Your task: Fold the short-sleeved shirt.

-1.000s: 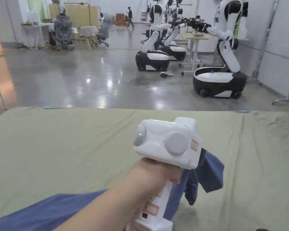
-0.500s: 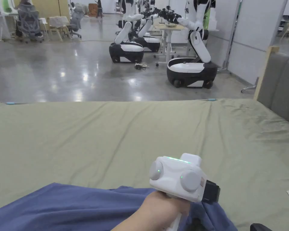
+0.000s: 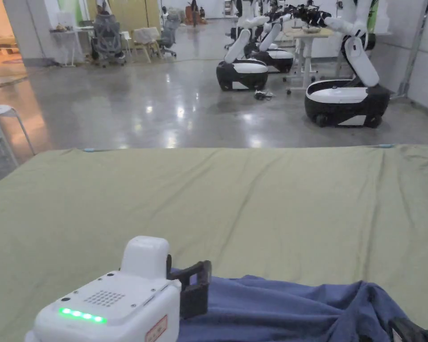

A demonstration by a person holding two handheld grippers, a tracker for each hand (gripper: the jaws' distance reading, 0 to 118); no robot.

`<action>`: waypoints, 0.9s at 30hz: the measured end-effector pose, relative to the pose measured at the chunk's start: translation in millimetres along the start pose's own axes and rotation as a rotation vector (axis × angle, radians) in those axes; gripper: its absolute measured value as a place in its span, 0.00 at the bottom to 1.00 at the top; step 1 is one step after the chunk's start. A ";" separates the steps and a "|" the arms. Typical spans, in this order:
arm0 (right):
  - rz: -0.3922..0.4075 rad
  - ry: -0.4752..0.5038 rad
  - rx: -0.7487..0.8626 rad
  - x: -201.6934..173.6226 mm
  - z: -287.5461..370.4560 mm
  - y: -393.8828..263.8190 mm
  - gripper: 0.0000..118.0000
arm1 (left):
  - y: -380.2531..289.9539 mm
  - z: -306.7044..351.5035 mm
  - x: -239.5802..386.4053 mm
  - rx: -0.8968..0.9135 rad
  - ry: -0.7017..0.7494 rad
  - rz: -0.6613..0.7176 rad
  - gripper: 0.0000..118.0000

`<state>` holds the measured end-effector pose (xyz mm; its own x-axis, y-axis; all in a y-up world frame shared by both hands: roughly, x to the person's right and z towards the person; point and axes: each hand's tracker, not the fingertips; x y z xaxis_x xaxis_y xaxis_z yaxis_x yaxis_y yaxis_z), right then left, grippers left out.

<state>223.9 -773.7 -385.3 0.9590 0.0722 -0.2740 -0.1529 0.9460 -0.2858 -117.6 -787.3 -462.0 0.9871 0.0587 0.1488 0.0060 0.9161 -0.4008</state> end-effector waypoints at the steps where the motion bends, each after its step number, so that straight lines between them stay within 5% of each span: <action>1: 0.001 0.003 -0.001 -2.6 -4.7 -0.1 0.00 | -6.7 16.5 -11.4 0.033 0.079 0.012 0.23; 2: -0.001 0.009 -0.004 -5.6 -10.4 0.0 0.00 | -15.2 37.2 -23.8 0.067 0.161 0.032 0.08; 4: -0.005 0.014 -0.008 -11.7 -19.6 0.3 0.00 | -29.8 60.1 -47.9 0.072 0.197 0.069 0.00; 12: -0.010 0.036 -0.041 -37.7 -46.5 -1.8 0.00 | -62.6 82.6 -111.1 -0.011 0.214 0.116 0.00; 21: 0.043 0.032 -0.090 -49.4 -51.6 -2.2 0.00 | -41.0 -8.8 -165.6 -0.103 0.222 0.110 0.00; 22: 0.048 0.022 -0.097 -48.9 -52.8 -2.2 0.00 | -38.8 -23.3 -171.9 -0.134 0.233 0.144 0.09; 25: 0.047 0.003 -0.113 -44.5 -57.0 -2.2 0.00 | -38.9 -79.2 -198.1 -0.256 0.210 0.175 0.94; 27: 0.044 -0.010 -0.121 -42.5 -59.3 -1.9 0.00 | -47.2 -113.1 -208.0 -0.356 0.219 0.189 0.96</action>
<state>169.3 -797.3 -427.6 0.9530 0.1169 -0.2795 -0.2223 0.8967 -0.3828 -305.1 -887.6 -576.3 0.9864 0.0916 -0.1365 -0.1612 0.7015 -0.6942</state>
